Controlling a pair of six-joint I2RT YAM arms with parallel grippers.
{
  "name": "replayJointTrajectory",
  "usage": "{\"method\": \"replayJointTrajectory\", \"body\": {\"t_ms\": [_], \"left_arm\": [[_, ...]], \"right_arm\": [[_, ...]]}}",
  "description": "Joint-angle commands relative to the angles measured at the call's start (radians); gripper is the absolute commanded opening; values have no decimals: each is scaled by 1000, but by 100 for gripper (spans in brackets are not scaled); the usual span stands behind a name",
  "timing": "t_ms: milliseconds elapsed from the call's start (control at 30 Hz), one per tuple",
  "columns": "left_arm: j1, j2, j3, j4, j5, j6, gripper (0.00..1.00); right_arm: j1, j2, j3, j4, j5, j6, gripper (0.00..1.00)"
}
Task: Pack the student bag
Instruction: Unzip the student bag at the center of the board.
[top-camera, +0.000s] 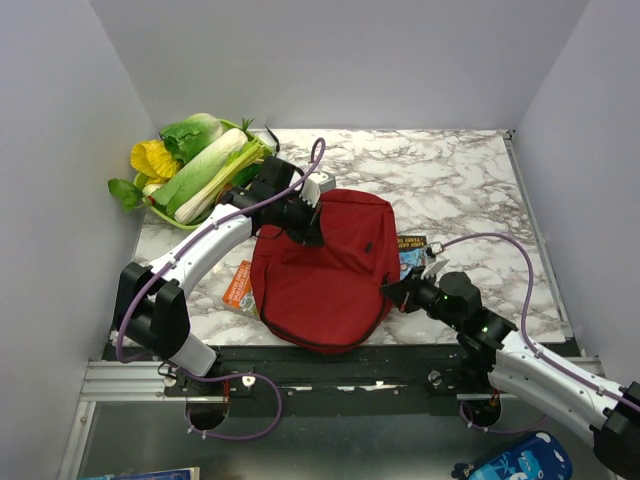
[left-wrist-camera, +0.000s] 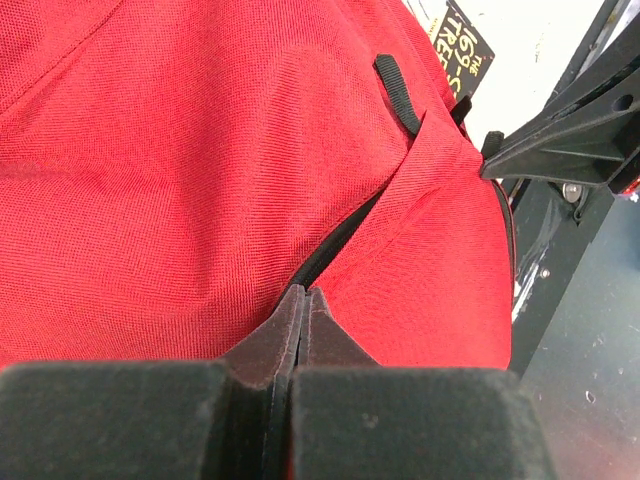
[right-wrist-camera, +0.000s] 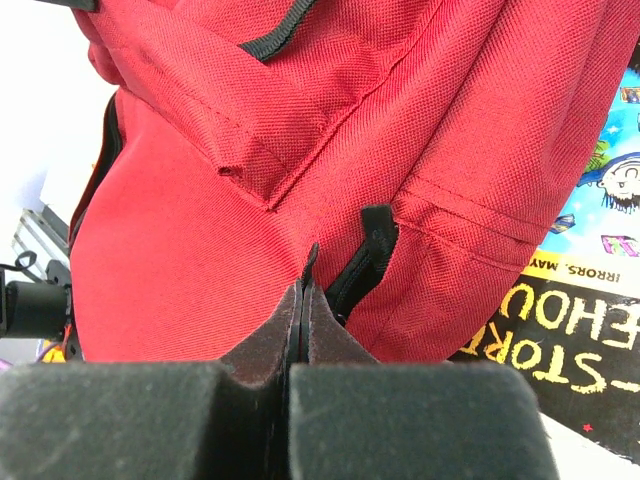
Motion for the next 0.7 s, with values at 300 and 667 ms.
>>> {"method": "replayJointTrajectory", "body": {"t_ms": [300,667], "left_arm": [[13,11,41,41,-186,-4,0],[26,90,106,-17,-195,13,0]], "right_arm": [[6,-25,12,-151,-77,-27,7],[5,-1,134,-211,-14,-80,1]]}}
